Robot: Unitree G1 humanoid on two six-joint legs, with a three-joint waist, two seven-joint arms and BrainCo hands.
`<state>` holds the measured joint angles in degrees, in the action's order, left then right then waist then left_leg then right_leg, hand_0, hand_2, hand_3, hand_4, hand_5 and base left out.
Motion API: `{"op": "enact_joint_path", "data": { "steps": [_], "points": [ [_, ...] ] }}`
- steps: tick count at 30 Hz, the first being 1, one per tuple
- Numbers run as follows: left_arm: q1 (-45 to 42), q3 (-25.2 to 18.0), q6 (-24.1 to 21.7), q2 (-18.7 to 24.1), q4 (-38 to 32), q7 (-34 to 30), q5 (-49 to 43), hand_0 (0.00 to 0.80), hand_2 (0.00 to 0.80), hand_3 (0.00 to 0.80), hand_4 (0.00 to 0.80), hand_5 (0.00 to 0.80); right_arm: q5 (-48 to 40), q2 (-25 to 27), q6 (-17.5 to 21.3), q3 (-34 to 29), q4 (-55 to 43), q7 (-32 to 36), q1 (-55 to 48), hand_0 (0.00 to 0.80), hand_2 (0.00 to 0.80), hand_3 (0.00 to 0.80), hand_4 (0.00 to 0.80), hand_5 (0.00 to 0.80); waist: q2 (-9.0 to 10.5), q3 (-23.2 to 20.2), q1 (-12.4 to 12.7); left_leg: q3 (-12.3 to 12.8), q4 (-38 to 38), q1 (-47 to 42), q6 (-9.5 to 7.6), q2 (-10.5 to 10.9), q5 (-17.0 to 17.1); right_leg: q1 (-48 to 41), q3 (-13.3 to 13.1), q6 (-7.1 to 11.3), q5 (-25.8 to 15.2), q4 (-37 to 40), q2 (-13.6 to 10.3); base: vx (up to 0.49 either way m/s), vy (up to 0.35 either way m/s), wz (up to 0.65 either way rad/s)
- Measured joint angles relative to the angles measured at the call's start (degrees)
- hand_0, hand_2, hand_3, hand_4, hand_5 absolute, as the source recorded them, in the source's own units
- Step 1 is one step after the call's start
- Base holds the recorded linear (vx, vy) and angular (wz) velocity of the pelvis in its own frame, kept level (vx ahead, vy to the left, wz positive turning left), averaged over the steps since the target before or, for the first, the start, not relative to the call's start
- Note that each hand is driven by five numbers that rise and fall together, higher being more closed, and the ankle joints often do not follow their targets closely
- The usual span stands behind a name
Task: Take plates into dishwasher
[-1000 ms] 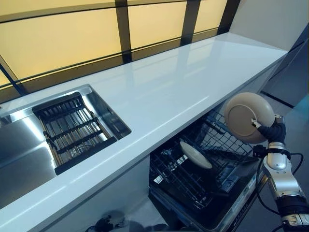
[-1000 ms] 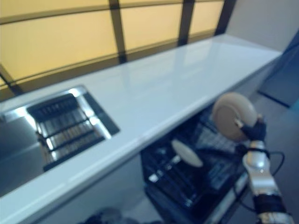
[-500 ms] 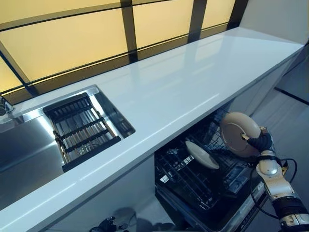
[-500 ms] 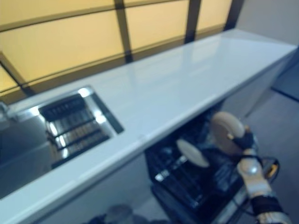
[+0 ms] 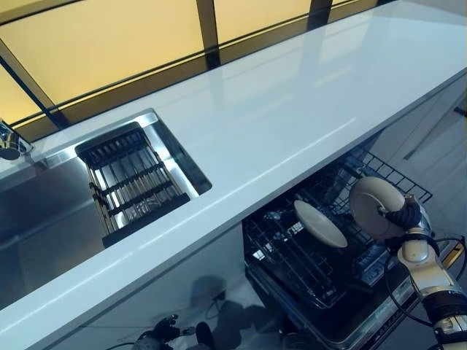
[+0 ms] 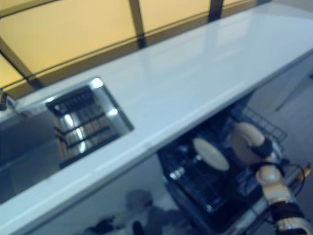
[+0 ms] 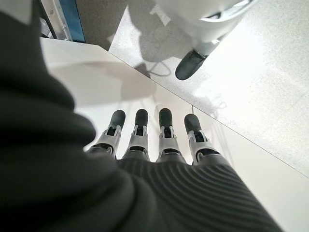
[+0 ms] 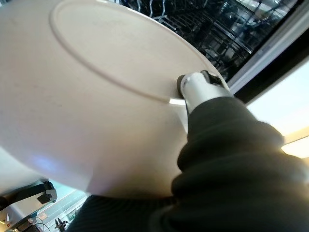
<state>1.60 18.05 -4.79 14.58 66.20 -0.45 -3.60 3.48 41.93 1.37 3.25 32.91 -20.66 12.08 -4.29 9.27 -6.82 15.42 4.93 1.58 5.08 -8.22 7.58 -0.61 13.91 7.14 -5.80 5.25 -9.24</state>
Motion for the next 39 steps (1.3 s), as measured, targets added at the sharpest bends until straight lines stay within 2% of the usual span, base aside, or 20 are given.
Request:
{"op": "enact_joint_path", "data": {
  "steps": [7,15,25,39],
  "points": [
    [0.8,0.4,-0.1,0.0,-0.2,0.0,0.2,0.000,0.000,0.000,0.000,0.000,1.9,2.3,-0.5,0.7,2.6,-0.2,3.9,0.800,0.800,0.800,0.800,0.800,-2.16,2.3,0.1,-0.6,-0.1,1.1,0.02,0.1,0.3,0.8,0.6,0.01,0.0,0.0,0.0,-0.015,-0.027,0.03],
    [1.7,0.5,-0.8,0.1,-1.0,0.0,0.5,0.000,0.000,0.000,0.000,0.000,4.6,3.5,-0.7,2.1,3.7,-0.3,6.1,0.800,0.800,0.800,0.800,0.800,-3.29,4.7,0.8,-1.6,-0.1,3.0,0.09,0.3,0.8,2.1,1.2,-0.04,0.0,-0.1,0.1,-0.029,-0.026,0.05],
    [3.0,1.7,-0.8,0.2,-2.4,-0.1,1.0,0.000,0.000,0.000,0.000,0.000,7.7,3.7,-4.6,6.2,4.5,-0.4,13.4,0.800,0.800,0.800,0.800,0.800,-4.99,7.3,1.5,-1.6,-0.1,4.0,0.27,0.5,0.9,3.1,1.3,-0.02,0.0,-0.1,0.1,0.000,0.000,0.00],
    [3.4,3.3,-0.6,0.2,-4.7,-0.1,1.3,0.000,0.000,0.000,0.000,0.000,7.8,3.7,-9.1,6.8,5.7,-2.7,15.8,0.800,0.800,0.800,0.800,0.800,-5.56,8.4,1.5,-1.7,-0.1,4.2,0.32,0.5,1.2,3.3,1.3,0.03,0.1,-0.1,0.0,0.000,0.000,0.00]
  ]
}}
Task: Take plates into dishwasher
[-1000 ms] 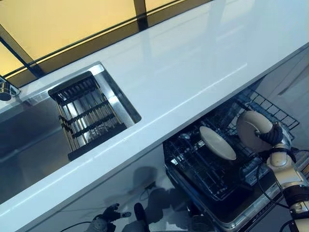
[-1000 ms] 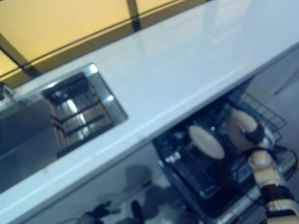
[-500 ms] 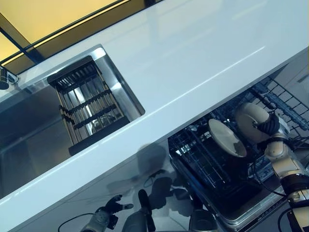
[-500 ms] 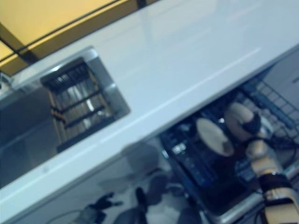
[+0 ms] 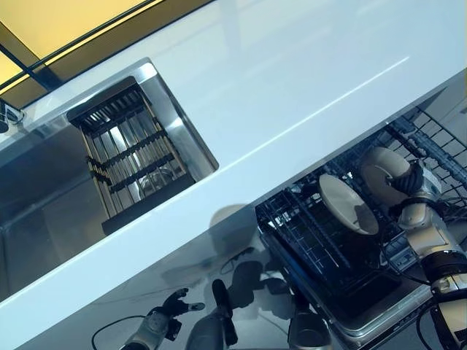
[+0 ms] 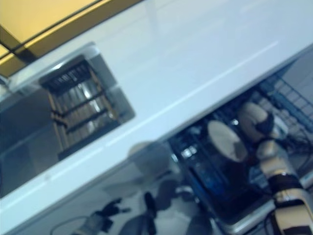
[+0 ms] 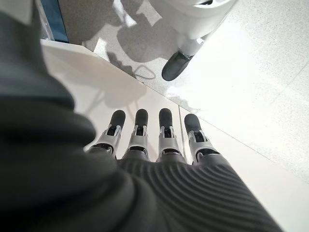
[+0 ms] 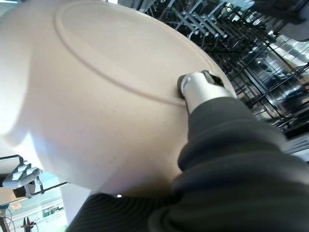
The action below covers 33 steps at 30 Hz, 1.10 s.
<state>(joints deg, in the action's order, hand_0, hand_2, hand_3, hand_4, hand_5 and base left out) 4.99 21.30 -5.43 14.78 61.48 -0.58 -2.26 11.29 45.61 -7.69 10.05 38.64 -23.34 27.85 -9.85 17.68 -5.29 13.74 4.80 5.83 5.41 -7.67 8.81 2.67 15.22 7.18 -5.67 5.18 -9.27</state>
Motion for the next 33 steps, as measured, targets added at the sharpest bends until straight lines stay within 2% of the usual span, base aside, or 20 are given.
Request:
{"op": "enact_joint_path", "data": {
  "steps": [15,23,33],
  "points": [
    [0.2,1.3,1.2,0.0,-2.5,-0.7,1.9,0.000,0.000,0.000,0.000,0.000,-1.6,-2.3,0.0,0.0,1.0,-6.1,3.0,0.800,0.800,0.800,0.800,0.800,-2.07,0.8,-0.1,-1.1,0.0,0.9,0.00,0.1,0.4,0.3,0.9,-0.26,0.2,-0.1,0.0,0.001,0.003,0.02],
    [0.2,2.3,1.7,0.1,-4.1,-1.0,1.9,0.000,0.000,0.000,0.000,0.000,-2.5,-4.0,-0.2,0.1,1.4,-7.4,4.9,0.800,0.800,0.800,0.800,0.800,-2.30,0.9,0.1,-1.3,0.0,1.5,0.00,0.1,0.5,0.8,1.0,-0.27,0.1,-0.2,0.0,0.000,0.001,0.01],
    [1.0,3.6,2.3,0.0,-4.5,-1.0,2.1,0.000,0.000,0.000,0.000,0.000,-2.9,-6.8,-0.2,1.9,2.3,-13.7,6.1,0.800,0.800,0.800,0.800,0.800,-2.48,1.0,-0.1,-1.3,0.0,2.4,0.04,-0.1,0.8,1.8,0.9,-0.41,0.0,-0.3,0.1,0.000,0.008,0.00]
  ]
}}
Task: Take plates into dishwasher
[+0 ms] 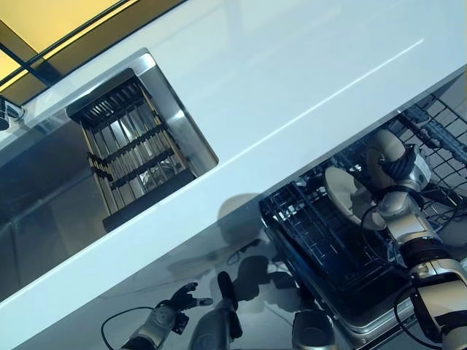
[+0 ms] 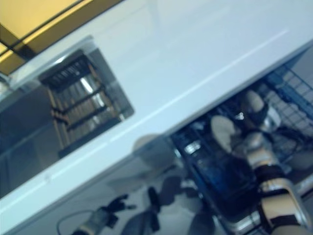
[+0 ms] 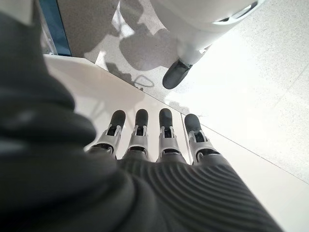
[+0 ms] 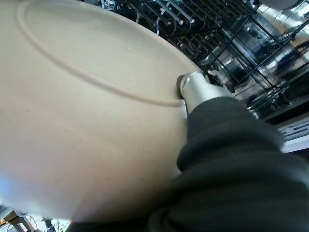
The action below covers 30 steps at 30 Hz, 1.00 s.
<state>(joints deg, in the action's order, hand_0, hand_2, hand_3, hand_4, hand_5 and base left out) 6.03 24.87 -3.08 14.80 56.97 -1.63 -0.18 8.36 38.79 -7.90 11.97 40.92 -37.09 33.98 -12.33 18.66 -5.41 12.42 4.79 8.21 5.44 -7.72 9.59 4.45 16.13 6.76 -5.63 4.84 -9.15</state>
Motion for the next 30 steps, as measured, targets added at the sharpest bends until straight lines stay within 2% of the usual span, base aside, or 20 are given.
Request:
{"op": "enact_joint_path", "data": {
  "steps": [6,12,30],
  "points": [
    [0.2,1.2,0.0,-0.1,0.0,0.0,2.2,0.000,0.000,0.000,0.000,0.000,2.9,-2.2,-0.5,1.3,0.0,-5.2,1.1,0.800,0.800,0.800,0.800,0.800,-1.15,0.2,0.1,0.0,0.0,0.6,-0.05,0.0,0.1,0.7,0.0,-0.03,0.0,0.0,0.0,0.013,0.033,0.00],
    [0.2,1.4,-0.1,-0.1,-0.5,0.0,2.2,0.000,0.000,0.000,0.000,0.000,3.5,-2.4,-1.0,2.3,0.0,-6.8,1.4,0.800,0.800,0.800,0.800,0.800,-1.60,0.4,0.1,0.0,0.0,0.6,-0.06,0.0,0.1,0.7,0.0,-0.02,-0.1,0.0,0.0,0.000,0.000,0.00],
    [0.8,1.4,0.0,-0.2,-1.6,0.0,2.2,0.000,0.000,0.000,0.000,0.000,9.6,-2.1,-2.1,3.7,0.4,-4.2,1.2,0.800,0.800,0.800,0.800,0.800,-1.68,0.4,0.1,0.0,0.0,0.6,-0.06,-0.1,0.2,0.8,0.0,-0.10,0.0,-0.6,0.0,0.000,0.000,0.00]
  ]
}}
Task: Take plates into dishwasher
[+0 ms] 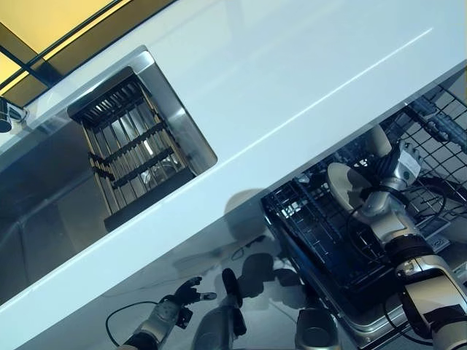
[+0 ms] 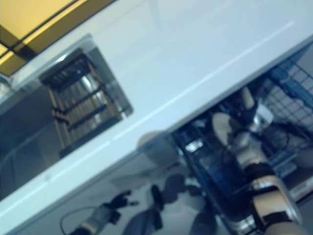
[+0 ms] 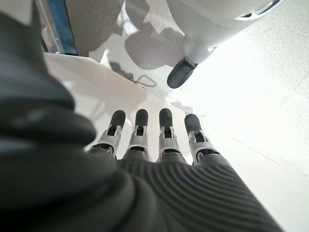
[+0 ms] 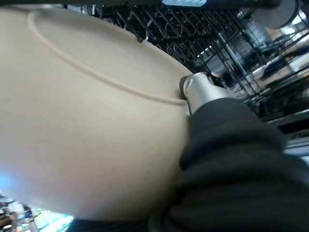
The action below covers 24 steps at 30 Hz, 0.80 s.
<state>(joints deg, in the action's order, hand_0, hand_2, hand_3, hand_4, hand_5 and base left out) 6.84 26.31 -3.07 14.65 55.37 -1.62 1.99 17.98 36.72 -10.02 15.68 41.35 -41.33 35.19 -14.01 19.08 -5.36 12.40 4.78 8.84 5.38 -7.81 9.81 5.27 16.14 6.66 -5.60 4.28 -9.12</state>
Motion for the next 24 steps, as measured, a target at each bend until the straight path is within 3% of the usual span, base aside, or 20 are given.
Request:
{"op": "enact_joint_path", "data": {
  "steps": [6,16,24],
  "points": [
    [0.1,0.0,0.1,0.0,-0.2,0.0,0.0,0.000,0.000,0.000,0.000,0.000,0.6,0.3,0.0,0.0,0.0,1.8,-0.3,0.800,0.800,0.800,0.800,0.800,0.55,0.0,0.0,0.0,0.0,0.0,0.02,-0.1,0.1,-0.1,0.0,0.13,-0.1,0.0,0.1,-0.008,-0.030,0.00],
    [0.4,-0.5,1.4,0.9,-0.5,0.0,-0.1,0.000,0.000,0.000,0.000,0.000,1.1,0.1,0.0,0.0,0.3,5.0,-3.4,0.800,0.800,0.800,0.800,0.800,5.07,-0.1,0.2,0.0,0.0,-0.1,-0.02,-0.1,0.1,-0.3,0.1,0.21,-0.2,0.1,0.2,-0.005,-0.022,0.00],
    [0.6,-0.6,1.7,2.3,-0.6,0.1,-0.1,0.000,0.000,0.000,0.000,0.000,1.1,0.1,0.2,-0.1,0.3,6.5,-5.3,0.800,0.800,0.800,0.800,0.800,6.24,-0.3,0.2,-0.2,0.0,-0.7,-0.03,-0.1,0.1,-1.3,0.2,0.16,-0.4,0.6,0.3,-0.001,-0.004,0.02]
  ]
}}
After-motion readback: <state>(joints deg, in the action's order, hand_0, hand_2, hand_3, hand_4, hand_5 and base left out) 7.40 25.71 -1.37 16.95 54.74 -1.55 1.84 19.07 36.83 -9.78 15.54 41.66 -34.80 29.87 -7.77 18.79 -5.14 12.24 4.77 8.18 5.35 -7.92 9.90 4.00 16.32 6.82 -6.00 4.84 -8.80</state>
